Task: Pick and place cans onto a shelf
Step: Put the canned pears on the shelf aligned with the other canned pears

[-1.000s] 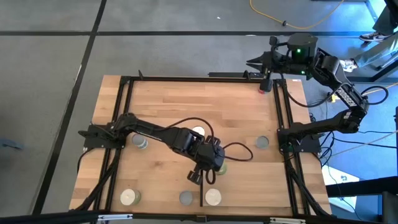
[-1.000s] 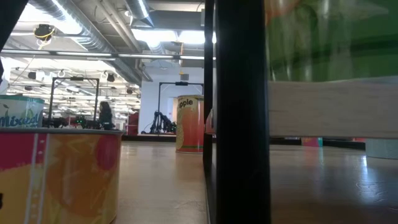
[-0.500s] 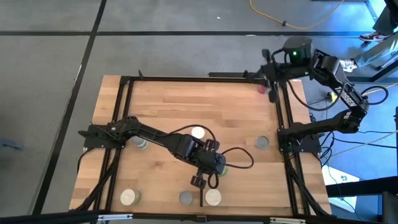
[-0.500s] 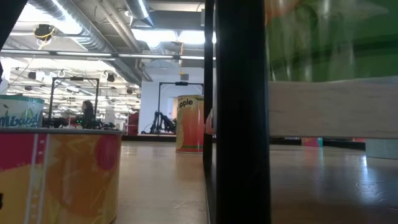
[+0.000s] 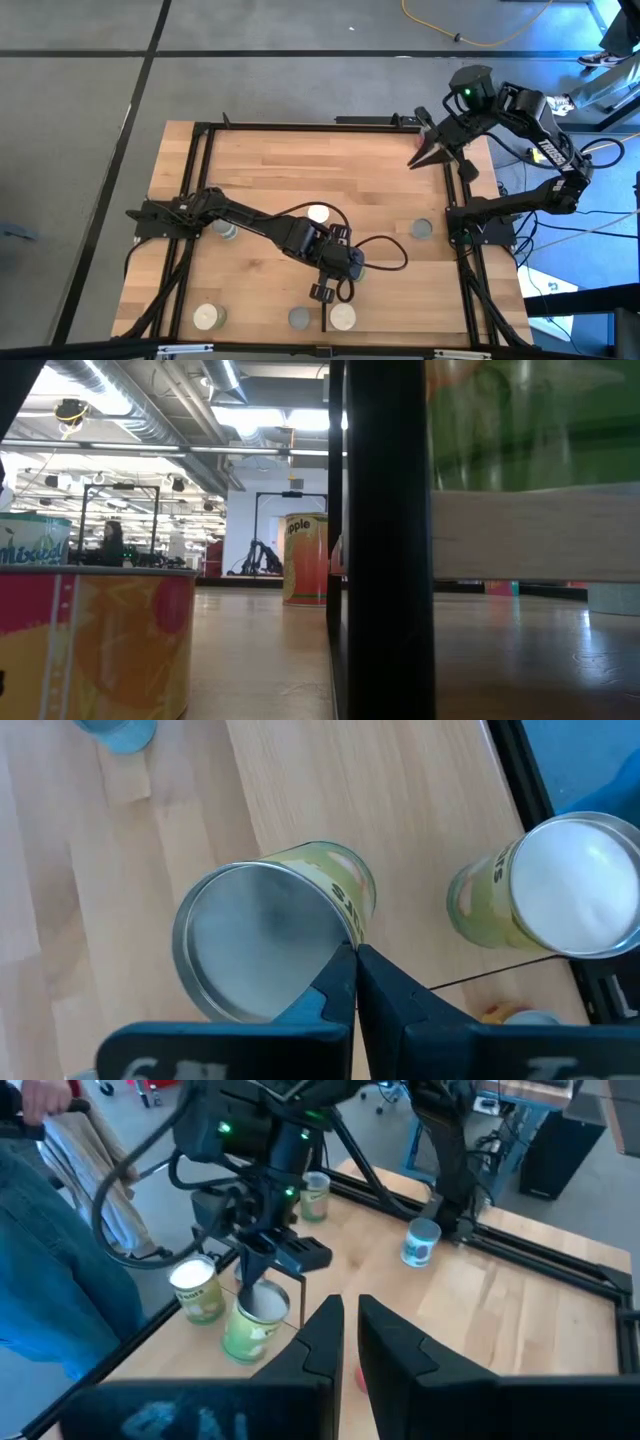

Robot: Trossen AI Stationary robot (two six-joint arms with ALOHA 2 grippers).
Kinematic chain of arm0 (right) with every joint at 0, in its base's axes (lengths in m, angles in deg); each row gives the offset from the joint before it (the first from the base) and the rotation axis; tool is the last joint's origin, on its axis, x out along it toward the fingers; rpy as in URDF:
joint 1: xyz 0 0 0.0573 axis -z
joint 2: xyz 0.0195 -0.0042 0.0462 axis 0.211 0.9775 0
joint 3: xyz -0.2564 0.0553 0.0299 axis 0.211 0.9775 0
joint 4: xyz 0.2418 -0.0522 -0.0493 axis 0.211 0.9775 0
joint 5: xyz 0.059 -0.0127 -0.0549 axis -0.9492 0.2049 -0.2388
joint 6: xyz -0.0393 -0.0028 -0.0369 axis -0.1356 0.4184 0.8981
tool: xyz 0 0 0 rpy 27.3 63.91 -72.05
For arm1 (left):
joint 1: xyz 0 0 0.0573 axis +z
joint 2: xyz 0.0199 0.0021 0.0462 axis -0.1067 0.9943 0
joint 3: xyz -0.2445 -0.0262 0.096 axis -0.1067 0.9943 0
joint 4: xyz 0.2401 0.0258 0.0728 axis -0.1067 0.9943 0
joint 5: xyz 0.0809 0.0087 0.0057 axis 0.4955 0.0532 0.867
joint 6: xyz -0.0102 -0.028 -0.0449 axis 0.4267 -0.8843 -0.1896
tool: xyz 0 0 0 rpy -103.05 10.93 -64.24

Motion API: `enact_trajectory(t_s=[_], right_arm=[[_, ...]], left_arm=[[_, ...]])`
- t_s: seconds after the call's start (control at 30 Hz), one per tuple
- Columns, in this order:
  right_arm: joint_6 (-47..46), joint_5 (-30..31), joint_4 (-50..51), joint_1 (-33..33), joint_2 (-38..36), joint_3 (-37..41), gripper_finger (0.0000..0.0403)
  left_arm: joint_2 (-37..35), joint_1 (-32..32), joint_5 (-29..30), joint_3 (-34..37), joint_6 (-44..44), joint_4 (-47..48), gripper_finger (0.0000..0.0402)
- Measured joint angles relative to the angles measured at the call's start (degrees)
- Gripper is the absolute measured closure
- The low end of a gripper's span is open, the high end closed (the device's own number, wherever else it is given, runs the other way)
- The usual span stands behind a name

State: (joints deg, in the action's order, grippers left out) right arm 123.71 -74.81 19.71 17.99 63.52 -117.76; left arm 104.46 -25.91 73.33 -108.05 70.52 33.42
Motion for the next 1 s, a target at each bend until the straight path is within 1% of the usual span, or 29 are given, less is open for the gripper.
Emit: enact_trajectory(t_s=[0.37, 0.47, 0.53, 0.67, 1.0], right_arm=[[0.0, 0.3, 0.0, 0.0, 0.0, 0.0, 0.0366], [0.0, 0.3, 0.0, 0.0, 0.0, 0.0, 0.0366], [0.0, 0.3, -0.1, 0.0, 0.0, 0.0, 0.0366], [0.0, 0.3, -0.1, 0.0, 0.0, 0.0, 0.0366], [0.0, 0.3, -0.1, 0.0, 0.0, 0.0, 0.0366]], left_arm=[[1.1, -0.5, 0.7, 0.1, -3.0, 1.1, 0.0401], [2.4, -0.7, 0.4, -0.2, -3.0, -0.2, 0.0401], [2.9, -0.7, -0.2, 0.1, -2.9, 1.2, 0.0401], [3.9, -0.7, -0.8, -0.1, -2.9, 0.7, 0.0401], [3.9, -0.8, -0.5, 0.0, -3.6, 0.5, 0.0401]])
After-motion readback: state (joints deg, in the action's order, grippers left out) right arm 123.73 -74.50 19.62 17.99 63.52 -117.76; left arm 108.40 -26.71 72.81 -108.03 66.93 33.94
